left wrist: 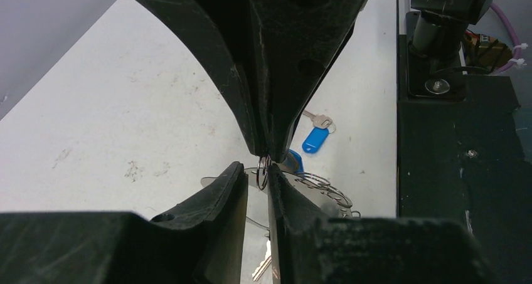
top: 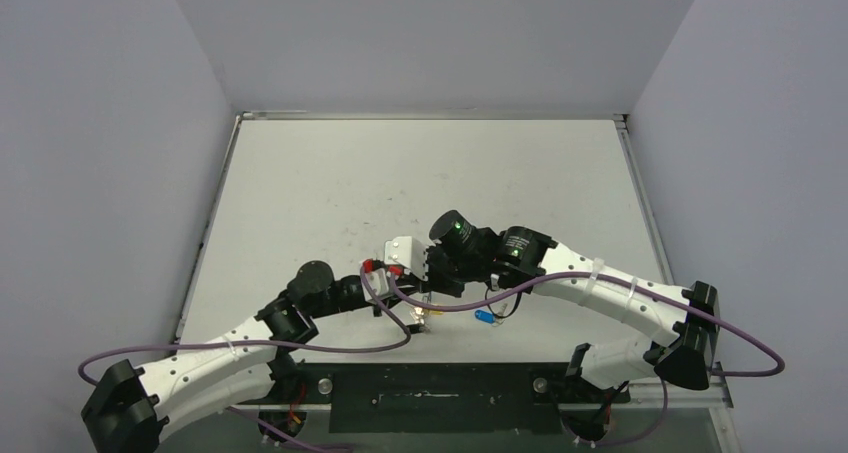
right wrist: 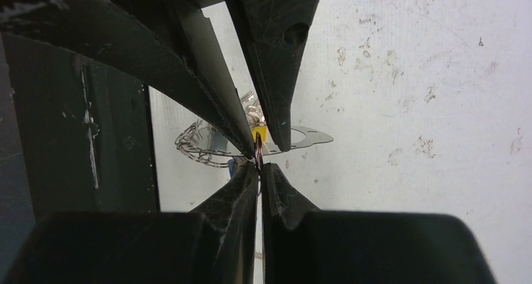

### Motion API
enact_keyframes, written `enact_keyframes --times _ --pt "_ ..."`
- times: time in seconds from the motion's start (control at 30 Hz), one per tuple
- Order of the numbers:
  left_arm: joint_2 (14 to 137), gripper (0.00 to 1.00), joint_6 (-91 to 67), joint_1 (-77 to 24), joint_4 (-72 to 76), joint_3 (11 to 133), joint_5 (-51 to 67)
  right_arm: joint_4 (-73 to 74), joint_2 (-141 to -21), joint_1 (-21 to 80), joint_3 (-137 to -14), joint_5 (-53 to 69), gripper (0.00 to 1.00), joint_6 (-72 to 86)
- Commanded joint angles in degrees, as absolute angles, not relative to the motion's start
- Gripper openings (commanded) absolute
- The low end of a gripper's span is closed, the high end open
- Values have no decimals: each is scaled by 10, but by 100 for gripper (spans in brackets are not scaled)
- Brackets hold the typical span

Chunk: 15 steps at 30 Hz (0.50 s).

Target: Put the keys on the keyring

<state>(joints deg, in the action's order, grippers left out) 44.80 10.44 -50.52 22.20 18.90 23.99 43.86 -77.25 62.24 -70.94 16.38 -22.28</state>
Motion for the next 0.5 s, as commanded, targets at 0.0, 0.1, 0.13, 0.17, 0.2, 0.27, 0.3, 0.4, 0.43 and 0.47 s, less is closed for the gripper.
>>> enact_keyframes --times 0.0,0.1,0.13,0.17,0.2,0.27,0.3,0.4,0.43,0.47 --pt "456 19 96 -507 281 192 261 432 -786 628 -726 153 0 -221" --pt "459 19 97 -508 283 192 267 431 -785 629 -724 151 0 -221" --pt "461 17 97 -507 284 192 267 431 -785 629 -723 150 0 -221" --pt "462 13 97 -507 284 192 267 431 -785 629 -723 151 0 -221" --pt "463 7 97 -508 284 192 266 430 -786 629 -723 150 0 -221" --pt "463 0 96 -507 284 191 262 429 -785 628 -720 149 0 -221" --pt "461 0 93 -507 285 190 259 426 -784 629 -718 150 0 -223" --pt "455 0 84 -508 296 181 244 407 -776 628 -705 150 0 -222" --pt "452 0 80 -507 299 177 238 398 -772 627 -697 148 4 -218" --pt "448 0 75 -507 305 172 229 386 -767 624 -690 147 11 -214"
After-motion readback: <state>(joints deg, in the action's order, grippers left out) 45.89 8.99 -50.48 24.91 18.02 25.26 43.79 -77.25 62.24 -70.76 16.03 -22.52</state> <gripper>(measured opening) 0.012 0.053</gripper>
